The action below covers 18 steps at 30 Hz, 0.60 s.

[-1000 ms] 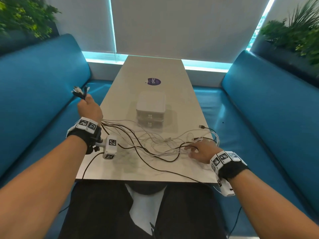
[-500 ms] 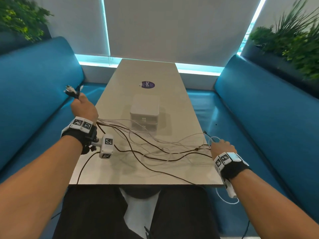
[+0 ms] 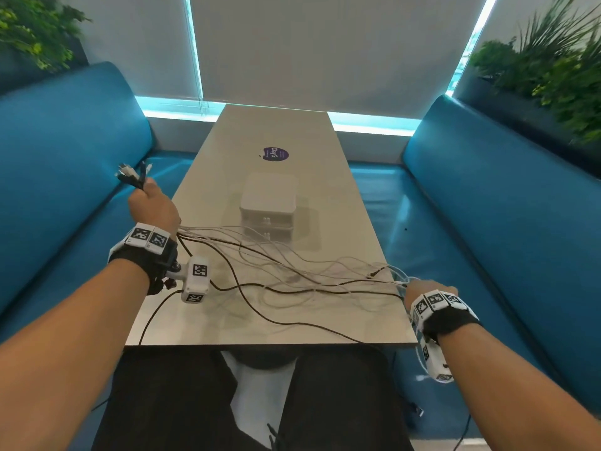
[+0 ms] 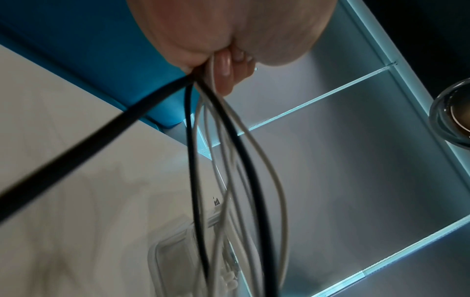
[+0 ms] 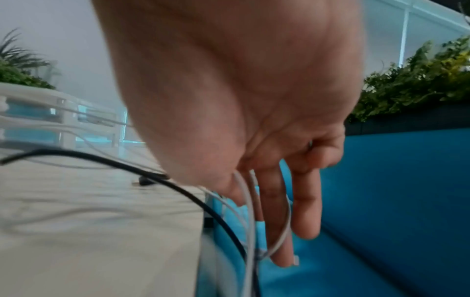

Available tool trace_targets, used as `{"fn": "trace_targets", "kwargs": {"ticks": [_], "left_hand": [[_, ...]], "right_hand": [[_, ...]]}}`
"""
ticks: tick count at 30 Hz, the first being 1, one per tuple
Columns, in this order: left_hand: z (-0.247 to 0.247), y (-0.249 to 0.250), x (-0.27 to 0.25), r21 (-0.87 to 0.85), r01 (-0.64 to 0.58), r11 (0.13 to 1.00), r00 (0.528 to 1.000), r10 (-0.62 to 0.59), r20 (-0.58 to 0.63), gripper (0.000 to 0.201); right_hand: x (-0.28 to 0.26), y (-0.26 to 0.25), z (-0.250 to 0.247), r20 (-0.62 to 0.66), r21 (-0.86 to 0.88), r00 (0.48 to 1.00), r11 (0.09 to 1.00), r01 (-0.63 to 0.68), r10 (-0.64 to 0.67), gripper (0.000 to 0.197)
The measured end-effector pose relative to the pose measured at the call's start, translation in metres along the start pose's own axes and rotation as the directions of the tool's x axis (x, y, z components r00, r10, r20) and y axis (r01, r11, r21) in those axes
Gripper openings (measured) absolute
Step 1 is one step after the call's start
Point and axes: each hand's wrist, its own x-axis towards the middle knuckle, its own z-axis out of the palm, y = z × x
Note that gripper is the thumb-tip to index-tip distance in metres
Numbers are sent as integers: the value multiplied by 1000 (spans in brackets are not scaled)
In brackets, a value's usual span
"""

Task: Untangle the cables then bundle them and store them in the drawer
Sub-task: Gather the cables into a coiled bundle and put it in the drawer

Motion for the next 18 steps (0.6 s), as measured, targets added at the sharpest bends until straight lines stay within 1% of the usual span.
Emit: {"fn": "trace_targets", "kwargs": {"ticks": [1,3,6,7,9,11,12,13,15,18], "left_hand": [[1,-1,-1,-4,-3,1000,1000,3,5,56],[6,-2,-4,2,-9,1000,1000,9,19,58],[12,-3,-9,10,-19,1000,999,19,34,60],[14,-1,-11,3,-23,1000,999,23,35,58],[15,7,-18,-12,-37,999,998,37,50,54],[16,18,-26,-66,-21,998,995,28,99,48],[18,21,-29,-112,-5,994,990,21,138,45],[20,25,-34,-150,9,989,984,18,177,39],[22,30,-41,-206,15,978,965,40,260,26],[21,37,-52,-235,17,972,928,72,365,24]], "right_hand": [[0,1,-1,-40,-11,999,1000,-21,20,13],[-4,-2,-8,-89,35,996,999,-2,5,22],[-10,-17,-22,-113,50,986,990,129,-123,42],[-12,-25,-28,-127,46,977,983,178,-171,52],[-16,-41,-39,-145,107,947,947,303,-286,71],[-22,-59,-51,-129,216,906,880,423,-403,85],[-27,-71,-56,-138,268,880,838,475,-455,88],[-32,-83,-63,-175,308,851,793,525,-496,87],[-45,-109,-78,-299,374,780,684,626,-550,80],[-68,-151,-103,-435,420,663,514,748,-609,71]]}}
